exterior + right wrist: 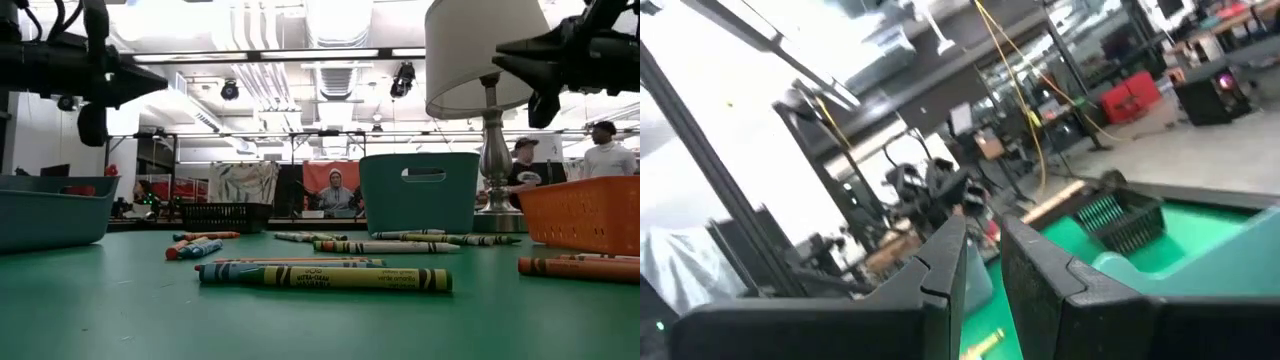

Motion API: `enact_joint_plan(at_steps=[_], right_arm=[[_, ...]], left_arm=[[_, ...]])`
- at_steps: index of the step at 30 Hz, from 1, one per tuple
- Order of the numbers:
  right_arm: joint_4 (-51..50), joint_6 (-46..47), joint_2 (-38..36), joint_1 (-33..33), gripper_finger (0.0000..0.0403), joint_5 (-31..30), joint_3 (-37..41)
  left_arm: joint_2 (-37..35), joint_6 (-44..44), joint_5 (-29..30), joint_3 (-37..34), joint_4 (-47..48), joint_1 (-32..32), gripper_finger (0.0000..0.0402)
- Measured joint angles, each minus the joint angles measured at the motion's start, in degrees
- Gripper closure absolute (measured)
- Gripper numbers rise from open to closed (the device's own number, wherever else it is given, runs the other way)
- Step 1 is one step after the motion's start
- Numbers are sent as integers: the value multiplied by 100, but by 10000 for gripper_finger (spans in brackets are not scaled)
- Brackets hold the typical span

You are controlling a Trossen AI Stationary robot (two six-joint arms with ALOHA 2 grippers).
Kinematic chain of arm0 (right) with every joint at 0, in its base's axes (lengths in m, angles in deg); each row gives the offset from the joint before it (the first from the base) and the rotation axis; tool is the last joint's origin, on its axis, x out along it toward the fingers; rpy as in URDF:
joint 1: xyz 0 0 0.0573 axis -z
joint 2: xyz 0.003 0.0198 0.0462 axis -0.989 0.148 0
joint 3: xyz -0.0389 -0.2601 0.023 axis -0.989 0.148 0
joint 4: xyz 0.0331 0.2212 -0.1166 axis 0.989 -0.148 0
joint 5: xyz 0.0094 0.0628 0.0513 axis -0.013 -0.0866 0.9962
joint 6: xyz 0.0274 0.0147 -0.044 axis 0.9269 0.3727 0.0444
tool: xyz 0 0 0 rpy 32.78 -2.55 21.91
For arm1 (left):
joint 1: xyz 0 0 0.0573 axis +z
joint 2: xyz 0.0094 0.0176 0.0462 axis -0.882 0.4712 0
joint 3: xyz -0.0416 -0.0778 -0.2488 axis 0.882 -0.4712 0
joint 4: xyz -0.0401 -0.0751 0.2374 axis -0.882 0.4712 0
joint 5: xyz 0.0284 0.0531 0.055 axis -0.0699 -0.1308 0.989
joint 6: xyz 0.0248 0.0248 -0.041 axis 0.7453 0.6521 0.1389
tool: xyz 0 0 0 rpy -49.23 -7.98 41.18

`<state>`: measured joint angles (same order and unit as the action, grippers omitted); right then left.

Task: Sort crayons
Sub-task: Put the green crayon into the orange bin

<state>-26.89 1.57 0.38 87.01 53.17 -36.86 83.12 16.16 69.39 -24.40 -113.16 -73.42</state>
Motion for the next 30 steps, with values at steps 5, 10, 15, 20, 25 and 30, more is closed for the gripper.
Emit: enact_joint_plan(at_steps=[5,10,15,20,25,30], right_arm=[[210,57,596,0,346,13,-202],[152,65,1514,0,346,21,-992],[-674,-427,2514,2,346,30,-1991],[-1731,-851,3418,2,346,32,-2969],[-2550,-975,4178,0,346,56,-3627],[-2933,-1055,4793,0,346,156,-4147]], left_arm=[[729,181,-180,0,-828,0,402],[1422,308,-307,0,-1559,-2,402],[2208,267,-312,0,-2284,-4,402],[2933,400,-682,2,-2900,-2,402],[3544,912,-1151,448,-3020,-3,402],[4036,2146,-1679,1141,-2514,-13,402]])
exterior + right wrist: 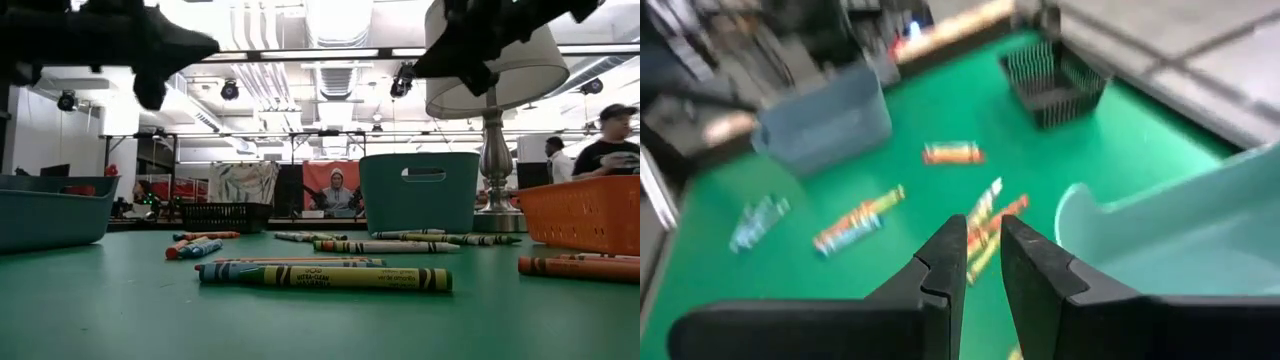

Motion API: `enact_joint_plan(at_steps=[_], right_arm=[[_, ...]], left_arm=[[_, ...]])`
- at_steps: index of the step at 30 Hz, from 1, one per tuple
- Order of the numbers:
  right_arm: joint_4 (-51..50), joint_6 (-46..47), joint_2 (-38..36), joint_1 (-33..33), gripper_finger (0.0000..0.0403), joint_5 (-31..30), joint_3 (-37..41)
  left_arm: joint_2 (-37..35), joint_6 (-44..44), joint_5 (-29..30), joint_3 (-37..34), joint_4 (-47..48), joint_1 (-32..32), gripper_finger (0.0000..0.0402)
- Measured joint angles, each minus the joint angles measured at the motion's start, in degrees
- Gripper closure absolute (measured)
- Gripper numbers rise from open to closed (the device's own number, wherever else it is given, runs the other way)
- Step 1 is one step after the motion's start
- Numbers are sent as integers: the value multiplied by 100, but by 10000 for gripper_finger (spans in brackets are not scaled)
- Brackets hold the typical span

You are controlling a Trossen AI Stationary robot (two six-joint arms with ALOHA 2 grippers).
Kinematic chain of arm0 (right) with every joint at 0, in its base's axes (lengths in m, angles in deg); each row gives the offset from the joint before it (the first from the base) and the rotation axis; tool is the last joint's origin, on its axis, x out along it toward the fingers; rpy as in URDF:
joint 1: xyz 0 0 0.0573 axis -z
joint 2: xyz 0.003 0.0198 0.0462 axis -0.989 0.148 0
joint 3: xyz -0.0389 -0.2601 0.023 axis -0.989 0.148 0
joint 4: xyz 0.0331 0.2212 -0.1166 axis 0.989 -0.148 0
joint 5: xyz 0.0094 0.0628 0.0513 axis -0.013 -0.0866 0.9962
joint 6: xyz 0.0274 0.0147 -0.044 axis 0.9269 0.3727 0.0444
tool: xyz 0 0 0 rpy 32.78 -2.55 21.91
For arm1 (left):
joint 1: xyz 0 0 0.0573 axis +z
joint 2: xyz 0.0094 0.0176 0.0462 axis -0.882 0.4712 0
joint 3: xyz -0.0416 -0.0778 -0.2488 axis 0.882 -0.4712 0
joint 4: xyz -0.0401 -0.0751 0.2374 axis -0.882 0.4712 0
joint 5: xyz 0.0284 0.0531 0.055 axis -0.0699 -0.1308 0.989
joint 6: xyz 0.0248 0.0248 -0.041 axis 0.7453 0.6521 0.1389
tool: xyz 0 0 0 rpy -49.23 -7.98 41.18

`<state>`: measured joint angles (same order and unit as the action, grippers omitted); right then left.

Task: Sort crayons
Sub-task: Put the green crayon into the orange bin

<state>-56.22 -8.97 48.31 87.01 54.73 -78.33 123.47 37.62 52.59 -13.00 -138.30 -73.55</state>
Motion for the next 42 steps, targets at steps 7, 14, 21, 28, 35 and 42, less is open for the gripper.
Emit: enact_joint_plan(at_steps=[7,14,21,28,35,42], right_arm=[[-22,-285,721,-66,346,901,-332],[16,-285,1570,-554,346,1109,-604],[-545,147,2593,-873,346,1074,-1284],[-1147,-113,3491,-1479,346,1074,-2085],[-2445,-112,4258,-1770,346,290,-2787],[-2786,-262,4739,-1754,346,-213,-3119]], left_arm=[[415,1327,-62,739,1738,-2,402],[395,1685,-1109,1180,3109,-2,402],[293,1818,-1213,1529,4153,-2,402],[236,1588,-1438,1874,4160,-29,402],[328,949,-1534,2091,4164,-53,402],[697,1487,-1471,2279,4197,-51,402]])
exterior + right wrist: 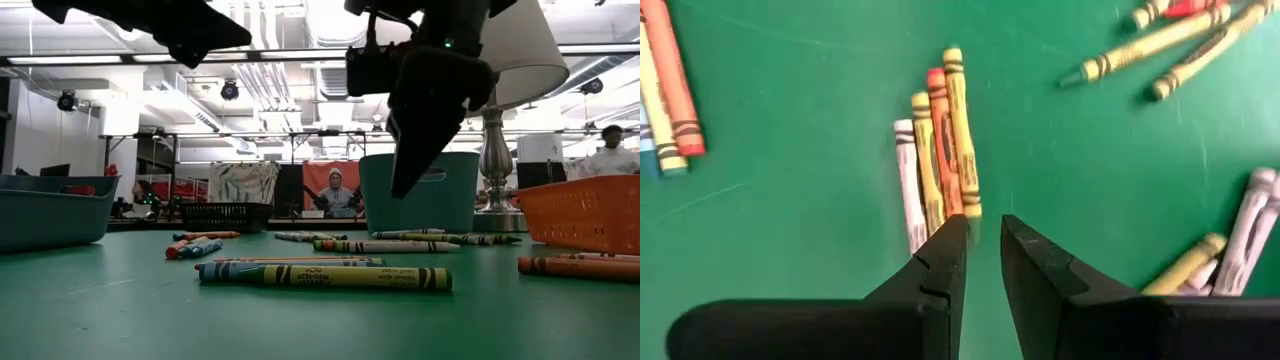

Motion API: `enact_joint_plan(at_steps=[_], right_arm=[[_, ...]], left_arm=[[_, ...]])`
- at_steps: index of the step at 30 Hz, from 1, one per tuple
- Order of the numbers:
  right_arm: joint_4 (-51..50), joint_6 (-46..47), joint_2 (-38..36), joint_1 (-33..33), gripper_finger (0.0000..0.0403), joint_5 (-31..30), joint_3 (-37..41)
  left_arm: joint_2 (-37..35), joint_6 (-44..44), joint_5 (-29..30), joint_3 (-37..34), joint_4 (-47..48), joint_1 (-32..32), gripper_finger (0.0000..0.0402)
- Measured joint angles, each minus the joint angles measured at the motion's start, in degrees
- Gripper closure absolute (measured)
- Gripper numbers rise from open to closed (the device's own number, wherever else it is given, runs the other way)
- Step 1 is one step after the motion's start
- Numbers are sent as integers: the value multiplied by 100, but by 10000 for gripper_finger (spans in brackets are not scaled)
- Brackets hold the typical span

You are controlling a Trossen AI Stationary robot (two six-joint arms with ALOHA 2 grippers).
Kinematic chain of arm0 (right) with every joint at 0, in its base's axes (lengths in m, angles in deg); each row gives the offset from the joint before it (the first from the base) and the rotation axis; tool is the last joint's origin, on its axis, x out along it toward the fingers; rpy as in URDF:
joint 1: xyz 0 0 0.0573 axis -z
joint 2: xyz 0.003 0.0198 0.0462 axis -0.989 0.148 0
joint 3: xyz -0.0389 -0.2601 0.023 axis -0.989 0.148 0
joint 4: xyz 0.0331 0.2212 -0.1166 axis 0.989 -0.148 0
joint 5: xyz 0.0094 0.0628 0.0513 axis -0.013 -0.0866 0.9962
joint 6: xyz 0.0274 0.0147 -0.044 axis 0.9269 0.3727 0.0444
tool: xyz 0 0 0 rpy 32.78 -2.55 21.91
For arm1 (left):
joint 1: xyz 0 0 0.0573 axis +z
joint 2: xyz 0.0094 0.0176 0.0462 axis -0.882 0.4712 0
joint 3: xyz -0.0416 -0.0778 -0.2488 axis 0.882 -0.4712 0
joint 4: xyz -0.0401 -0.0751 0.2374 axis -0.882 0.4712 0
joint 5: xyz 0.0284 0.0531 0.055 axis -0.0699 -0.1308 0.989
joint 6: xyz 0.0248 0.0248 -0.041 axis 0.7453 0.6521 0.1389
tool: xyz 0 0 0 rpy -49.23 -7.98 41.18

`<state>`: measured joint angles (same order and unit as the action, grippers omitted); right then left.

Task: Sort crayons
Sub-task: Put the green crayon into the orange bin

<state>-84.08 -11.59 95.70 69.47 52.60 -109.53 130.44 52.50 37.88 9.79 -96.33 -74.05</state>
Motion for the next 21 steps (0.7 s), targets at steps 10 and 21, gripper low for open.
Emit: enact_joint_plan(at_steps=[10,21], right_arm=[[61,-1054,233,30,346,-80,-258],[530,-1024,233,30,346,-70,-259]], left_arm=[[181,-169,4,43,319,-20,402],[-436,-274,205,26,1336,-28,402]])
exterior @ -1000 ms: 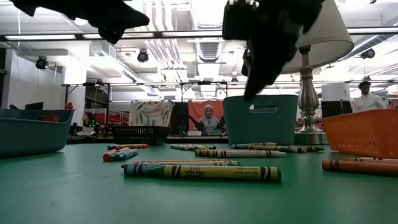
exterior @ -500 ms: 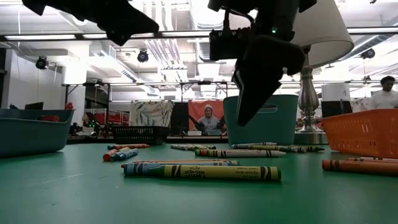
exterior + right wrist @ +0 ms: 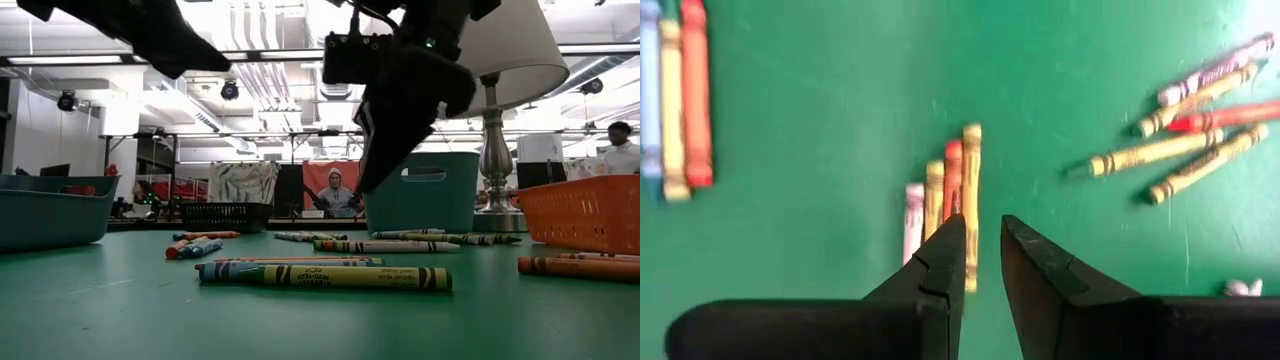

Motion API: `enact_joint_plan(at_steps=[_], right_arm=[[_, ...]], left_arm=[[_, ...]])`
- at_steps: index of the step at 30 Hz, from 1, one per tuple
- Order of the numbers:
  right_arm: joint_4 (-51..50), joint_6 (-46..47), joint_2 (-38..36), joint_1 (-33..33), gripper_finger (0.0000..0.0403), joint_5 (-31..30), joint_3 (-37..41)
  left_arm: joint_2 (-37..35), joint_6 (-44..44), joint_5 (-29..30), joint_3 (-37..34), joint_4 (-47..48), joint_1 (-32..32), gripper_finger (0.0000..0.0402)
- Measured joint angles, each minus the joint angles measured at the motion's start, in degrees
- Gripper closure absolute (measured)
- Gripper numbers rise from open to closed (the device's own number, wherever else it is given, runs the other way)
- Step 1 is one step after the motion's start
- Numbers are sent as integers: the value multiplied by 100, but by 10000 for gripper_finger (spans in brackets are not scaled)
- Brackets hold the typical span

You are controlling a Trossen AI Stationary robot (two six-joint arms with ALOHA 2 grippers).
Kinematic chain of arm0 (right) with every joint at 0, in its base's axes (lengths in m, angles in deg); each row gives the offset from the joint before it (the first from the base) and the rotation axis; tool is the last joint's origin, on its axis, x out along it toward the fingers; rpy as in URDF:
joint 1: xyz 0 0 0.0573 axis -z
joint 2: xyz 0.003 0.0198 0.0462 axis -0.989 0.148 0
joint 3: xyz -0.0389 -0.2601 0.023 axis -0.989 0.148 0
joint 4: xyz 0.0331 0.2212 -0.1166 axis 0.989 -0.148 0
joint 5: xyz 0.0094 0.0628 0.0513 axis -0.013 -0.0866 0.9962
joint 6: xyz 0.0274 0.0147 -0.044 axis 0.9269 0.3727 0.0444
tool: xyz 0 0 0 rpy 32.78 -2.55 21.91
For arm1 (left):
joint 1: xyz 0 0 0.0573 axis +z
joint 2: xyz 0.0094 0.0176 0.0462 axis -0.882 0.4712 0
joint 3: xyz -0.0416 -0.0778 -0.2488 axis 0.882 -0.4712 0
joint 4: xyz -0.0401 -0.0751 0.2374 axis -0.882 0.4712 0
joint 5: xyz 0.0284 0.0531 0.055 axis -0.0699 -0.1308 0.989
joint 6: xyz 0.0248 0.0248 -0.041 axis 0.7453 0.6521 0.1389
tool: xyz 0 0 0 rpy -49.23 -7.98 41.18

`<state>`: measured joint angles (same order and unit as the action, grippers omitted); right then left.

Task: Sort crayons
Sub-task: Put the green crayon into the orange bin

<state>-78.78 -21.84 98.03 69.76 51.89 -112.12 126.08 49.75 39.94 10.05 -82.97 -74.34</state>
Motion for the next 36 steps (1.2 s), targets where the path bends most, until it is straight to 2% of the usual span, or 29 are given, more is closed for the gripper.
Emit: enact_joint_plan(at_steps=[4,10,15,19,36], right_arm=[[299,278,-2,0,339,2,0],[321,382,5,13,293,0,0],[340,290,60,41,265,-1,11],[338,313,180,79,252,-4,33],[238,115,275,101,275,0,92]], left_arm=[[-319,108,0,-8,133,0,402],[-807,345,2,-10,244,0,402],[-940,348,42,-10,250,0,402],[-904,349,382,-6,248,0,402],[-694,198,455,8,161,0,402]])
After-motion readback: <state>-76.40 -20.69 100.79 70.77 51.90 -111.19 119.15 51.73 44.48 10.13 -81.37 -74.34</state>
